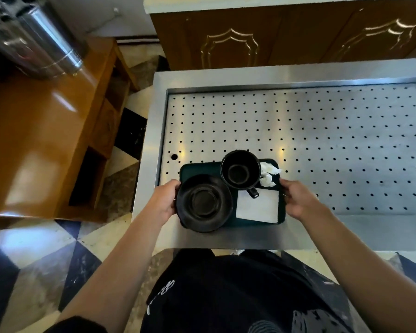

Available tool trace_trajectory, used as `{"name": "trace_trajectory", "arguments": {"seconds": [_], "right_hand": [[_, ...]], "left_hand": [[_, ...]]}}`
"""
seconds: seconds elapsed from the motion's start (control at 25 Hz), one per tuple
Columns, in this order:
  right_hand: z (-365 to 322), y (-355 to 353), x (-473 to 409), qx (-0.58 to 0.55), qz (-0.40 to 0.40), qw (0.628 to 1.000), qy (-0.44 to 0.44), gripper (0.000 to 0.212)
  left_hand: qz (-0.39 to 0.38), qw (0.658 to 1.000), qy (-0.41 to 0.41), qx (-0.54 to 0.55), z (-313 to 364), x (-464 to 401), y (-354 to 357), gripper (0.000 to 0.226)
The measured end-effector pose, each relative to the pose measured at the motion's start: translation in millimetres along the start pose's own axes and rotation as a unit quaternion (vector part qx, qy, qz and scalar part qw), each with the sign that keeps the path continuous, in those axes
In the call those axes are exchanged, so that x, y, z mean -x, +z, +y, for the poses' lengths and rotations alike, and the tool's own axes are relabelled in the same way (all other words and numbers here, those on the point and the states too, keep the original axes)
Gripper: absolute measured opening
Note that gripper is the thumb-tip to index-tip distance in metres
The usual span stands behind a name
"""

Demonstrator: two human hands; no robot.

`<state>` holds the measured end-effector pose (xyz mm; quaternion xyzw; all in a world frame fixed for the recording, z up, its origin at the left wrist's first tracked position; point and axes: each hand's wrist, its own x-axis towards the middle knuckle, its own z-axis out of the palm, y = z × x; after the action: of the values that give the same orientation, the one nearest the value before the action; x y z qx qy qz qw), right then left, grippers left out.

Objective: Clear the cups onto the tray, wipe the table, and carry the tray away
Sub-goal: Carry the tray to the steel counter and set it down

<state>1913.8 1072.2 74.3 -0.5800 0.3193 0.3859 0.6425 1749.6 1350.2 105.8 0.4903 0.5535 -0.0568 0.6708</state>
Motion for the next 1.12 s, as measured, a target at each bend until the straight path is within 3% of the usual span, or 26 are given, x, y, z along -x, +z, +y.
{"name": "trace_trajectory", "arguments": {"seconds": [0.28, 0.6, 1.12], "right_hand": [[-23.6, 11.7, -45.2, 0.023, 0.039, 0.999, 0.008, 0.020], [-16.2, 6.7, -68.3, 0.016, 0.071, 0.997, 0.019, 0.027], [-8.2, 4.4, -74.2, 0.017, 0.076, 0.996, 0.034, 0.026]], "left_hand": [[0.030, 0.999, -0.041, 0.008, 14.4, -45.1, 26.5, 0.018], [0.007, 0.997, -0.078, -0.024, 21.9, -77.9, 30.9, 0.028], [0.010, 0.993, -0.111, -0.027, 13.0, -91.5, 32.0, 0.037]]}}
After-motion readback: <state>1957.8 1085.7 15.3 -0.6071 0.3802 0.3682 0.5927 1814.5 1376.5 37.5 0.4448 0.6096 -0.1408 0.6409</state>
